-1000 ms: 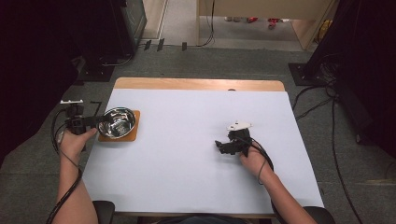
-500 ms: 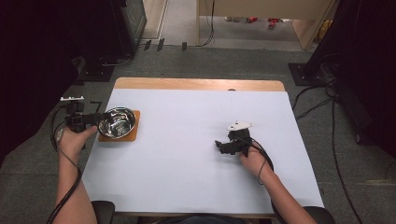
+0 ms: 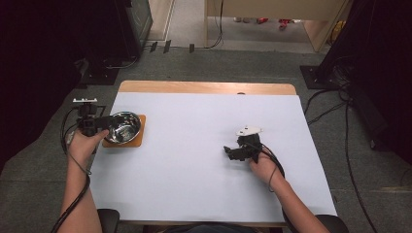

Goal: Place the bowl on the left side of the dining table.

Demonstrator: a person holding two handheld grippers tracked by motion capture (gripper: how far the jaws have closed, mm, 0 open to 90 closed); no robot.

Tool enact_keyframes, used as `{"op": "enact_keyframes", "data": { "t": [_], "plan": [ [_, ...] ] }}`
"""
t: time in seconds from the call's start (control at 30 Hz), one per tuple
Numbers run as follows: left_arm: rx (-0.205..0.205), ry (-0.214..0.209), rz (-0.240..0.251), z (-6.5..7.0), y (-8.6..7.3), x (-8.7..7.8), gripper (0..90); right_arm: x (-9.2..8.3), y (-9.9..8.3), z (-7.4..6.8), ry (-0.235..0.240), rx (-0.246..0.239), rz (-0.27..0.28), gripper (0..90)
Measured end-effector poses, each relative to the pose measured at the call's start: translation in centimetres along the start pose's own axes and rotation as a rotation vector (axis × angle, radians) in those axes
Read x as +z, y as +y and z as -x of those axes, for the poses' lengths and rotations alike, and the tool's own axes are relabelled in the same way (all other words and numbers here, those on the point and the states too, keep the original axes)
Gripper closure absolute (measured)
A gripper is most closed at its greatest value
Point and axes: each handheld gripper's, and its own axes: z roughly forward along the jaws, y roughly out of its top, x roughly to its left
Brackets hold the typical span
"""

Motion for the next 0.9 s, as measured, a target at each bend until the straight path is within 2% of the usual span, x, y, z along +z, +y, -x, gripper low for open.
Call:
{"op": "enact_keyframes", "data": {
  "t": [0.2, 0.43, 0.6, 0.8, 0.9],
  "plan": [
    [0.015, -0.027, -0.006, 1.3, 0.2, 0.5, 36.8, 0.0, 0.0, 0.0, 0.002, 0.004, -0.002, 11.7],
    [0.053, -0.057, -0.010, 3.2, 0.7, 1.2, 35.7, 0.0, 0.0, 0.0, 0.002, 0.003, -0.003, 11.7],
    [0.064, -0.079, -0.025, 4.1, 0.7, 1.7, 35.5, 0.0, 0.0, 0.0, 0.002, 0.003, -0.003, 11.7],
    [0.078, -0.088, -0.045, 5.0, 0.7, 2.6, 34.5, 0.0, 0.0, 0.0, 0.002, 0.003, -0.003, 11.7],
    [0.093, -0.109, -0.052, 5.6, 0.5, 3.0, 33.9, 0.0, 0.0, 0.0, 0.002, 0.004, -0.003, 11.7]
  ]
}}
